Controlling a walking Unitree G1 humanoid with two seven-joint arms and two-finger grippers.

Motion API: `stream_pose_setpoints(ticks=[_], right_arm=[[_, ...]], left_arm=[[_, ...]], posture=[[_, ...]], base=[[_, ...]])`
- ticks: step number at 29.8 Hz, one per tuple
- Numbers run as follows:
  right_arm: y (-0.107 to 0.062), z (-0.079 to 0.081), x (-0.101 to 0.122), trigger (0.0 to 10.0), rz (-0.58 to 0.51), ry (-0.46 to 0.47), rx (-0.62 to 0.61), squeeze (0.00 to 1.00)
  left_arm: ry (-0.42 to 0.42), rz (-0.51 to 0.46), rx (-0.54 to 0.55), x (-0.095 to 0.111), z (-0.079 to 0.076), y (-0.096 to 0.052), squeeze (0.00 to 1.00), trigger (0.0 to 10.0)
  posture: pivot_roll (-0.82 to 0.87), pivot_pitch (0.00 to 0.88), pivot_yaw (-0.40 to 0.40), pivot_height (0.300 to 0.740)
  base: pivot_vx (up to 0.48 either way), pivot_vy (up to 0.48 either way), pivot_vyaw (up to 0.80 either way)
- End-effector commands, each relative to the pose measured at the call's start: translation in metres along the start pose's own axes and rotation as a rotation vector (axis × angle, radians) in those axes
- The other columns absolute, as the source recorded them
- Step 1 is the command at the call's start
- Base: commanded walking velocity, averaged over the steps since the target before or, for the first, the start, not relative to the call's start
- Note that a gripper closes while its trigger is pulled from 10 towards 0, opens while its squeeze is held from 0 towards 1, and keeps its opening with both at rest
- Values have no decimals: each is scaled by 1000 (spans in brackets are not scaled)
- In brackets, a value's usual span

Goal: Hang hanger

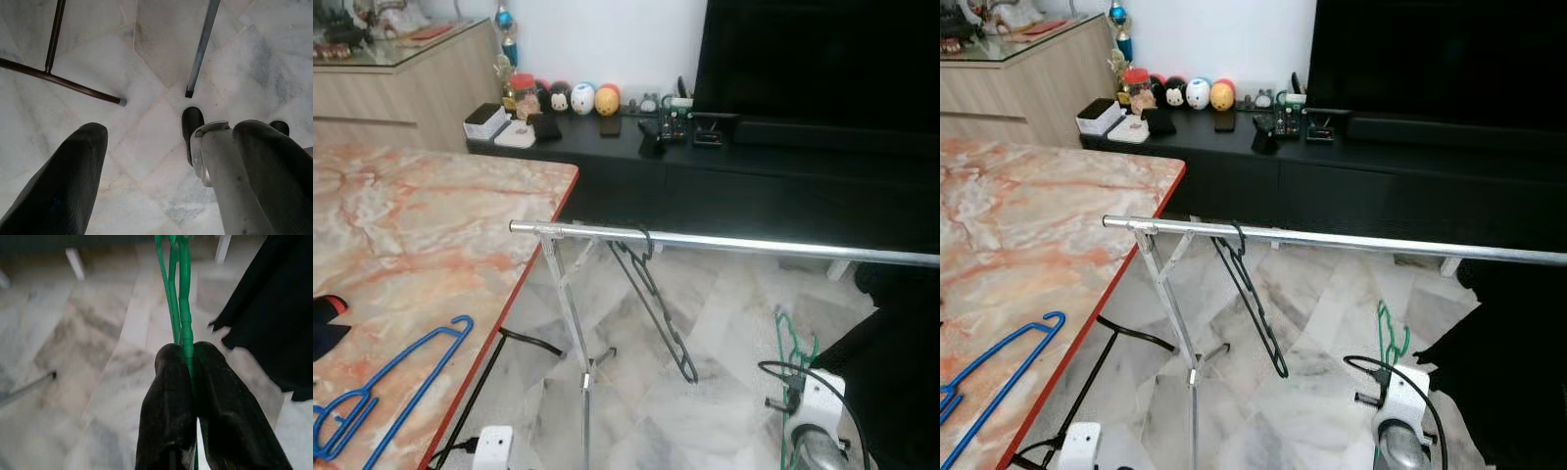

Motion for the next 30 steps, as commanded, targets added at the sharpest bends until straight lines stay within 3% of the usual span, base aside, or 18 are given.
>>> stream_pose_setpoints(ticks=[1, 9, 20, 30], right_arm=[[3, 10, 23, 10000, -112, -29, 17, 0], [-5, 28, 39, 10000, -260, -89, 60, 0], [0, 42, 90, 10000, -421, -58, 99, 0], [7, 47, 110, 10000, -434, -20, 125, 0]], left_arm=[[6, 18, 9, -7, 3, -1, 0, 10000], [13, 25, 8, -11, 3, -2, 0, 10000], [23, 24, 5, -9, 3, -1, 0, 10000], [23, 26, -5, -9, 0, -1, 0, 10000]], posture=[[21, 0, 29, 740], [31, 0, 19, 740], [27, 0, 22, 740], [31, 0, 23, 740]], base=[[0, 0, 0], [0, 0, 0], [0, 0, 0], [0, 0, 0]])
Point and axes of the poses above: a point about 5 cm out from each wrist's last joint towards the gripper, its own y axis pointing out of the wrist towards the gripper, its own x axis along the axis of the wrist's last joint, z = x × y, the point moved 4 cm from there along y, pointing out of the wrist towards the gripper, and after that the axes turned 2 degrees about y, right-handed, at the moved point
